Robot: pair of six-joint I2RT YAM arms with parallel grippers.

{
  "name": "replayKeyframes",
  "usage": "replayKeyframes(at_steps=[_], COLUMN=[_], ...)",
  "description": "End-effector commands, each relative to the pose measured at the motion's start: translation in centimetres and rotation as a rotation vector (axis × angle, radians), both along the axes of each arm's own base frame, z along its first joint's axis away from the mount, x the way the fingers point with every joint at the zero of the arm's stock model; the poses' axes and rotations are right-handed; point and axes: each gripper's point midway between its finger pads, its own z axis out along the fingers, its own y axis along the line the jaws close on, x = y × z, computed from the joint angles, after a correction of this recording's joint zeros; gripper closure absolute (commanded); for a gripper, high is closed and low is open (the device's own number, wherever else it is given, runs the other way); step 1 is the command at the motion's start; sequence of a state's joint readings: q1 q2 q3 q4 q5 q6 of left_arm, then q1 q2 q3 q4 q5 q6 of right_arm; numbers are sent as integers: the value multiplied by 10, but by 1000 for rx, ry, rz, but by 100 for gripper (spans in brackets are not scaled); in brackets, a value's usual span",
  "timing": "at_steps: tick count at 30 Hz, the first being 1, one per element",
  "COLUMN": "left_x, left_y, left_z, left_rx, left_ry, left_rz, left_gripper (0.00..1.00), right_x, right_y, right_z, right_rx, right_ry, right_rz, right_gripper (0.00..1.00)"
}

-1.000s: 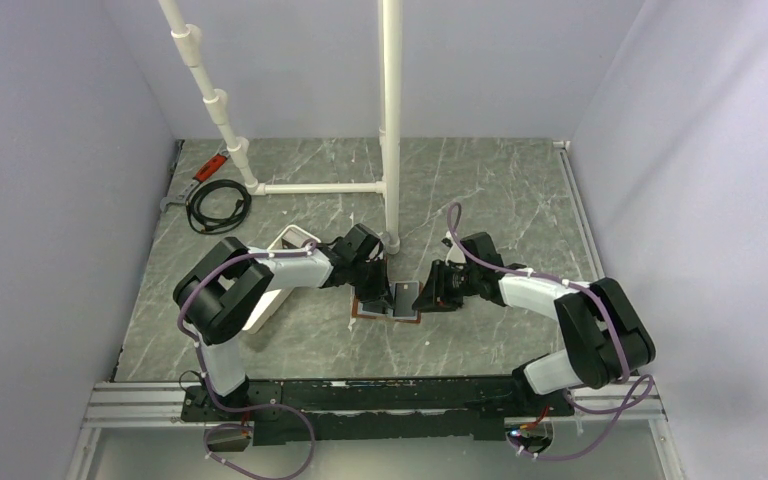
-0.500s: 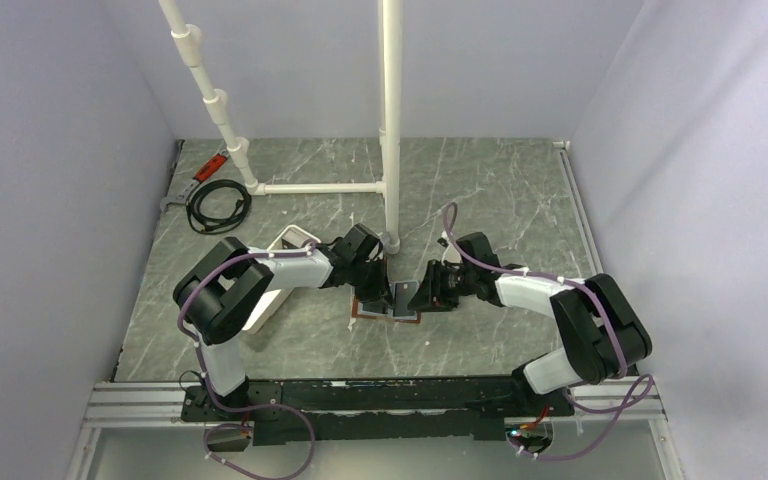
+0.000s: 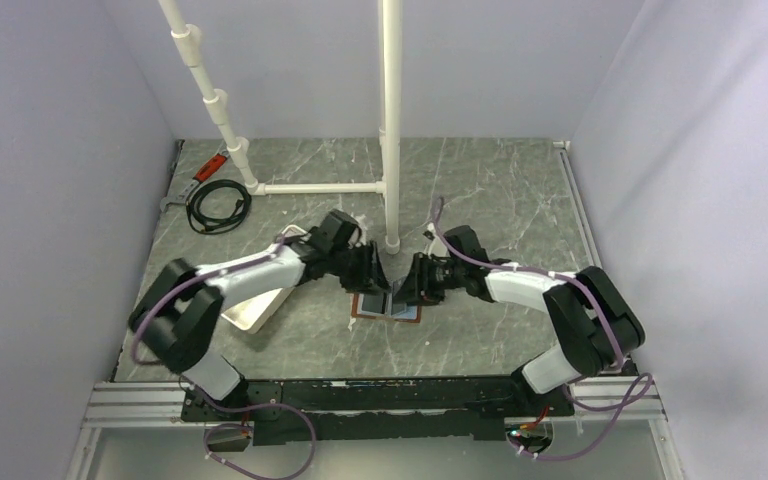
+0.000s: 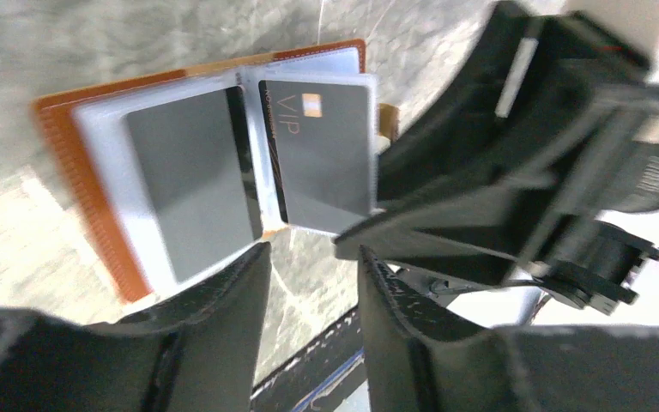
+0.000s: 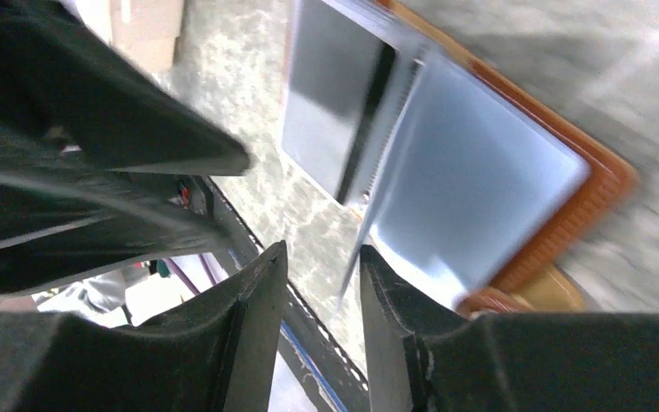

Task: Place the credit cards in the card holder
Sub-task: Turn over the card slot in the card holder.

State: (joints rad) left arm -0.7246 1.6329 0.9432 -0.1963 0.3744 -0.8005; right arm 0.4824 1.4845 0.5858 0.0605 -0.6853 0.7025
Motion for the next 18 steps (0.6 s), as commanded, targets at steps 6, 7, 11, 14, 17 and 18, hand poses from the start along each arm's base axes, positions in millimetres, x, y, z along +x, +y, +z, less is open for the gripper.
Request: replayKeyframes(at_steps=[6,7,11,14,17,18], left_x=[14,15,26,40,58,64], left_y=[120,132,171,193,207,208], left_z=[102,106,107,93,83,80], left_rx=[-9,-3,60,138,187,189], left_ry=[-166,-169,-149,-82,-27,-21], left_rz=[210,238,333,410,501,534], left_gripper=[14,8,0,1,2,2], right_x=[30,33,39,37,30,27], right_y=[89,78,34,9,-8,-11], right_z=[51,52,63,66,62,59], right_rx=[136,124,-8,-108,-138,-140], right_ry=[-131,-145,-245,-292,-284,-279], right_rz=[119,100,52,19,-2,-6], right_gripper=[56,54,42,41,41,41])
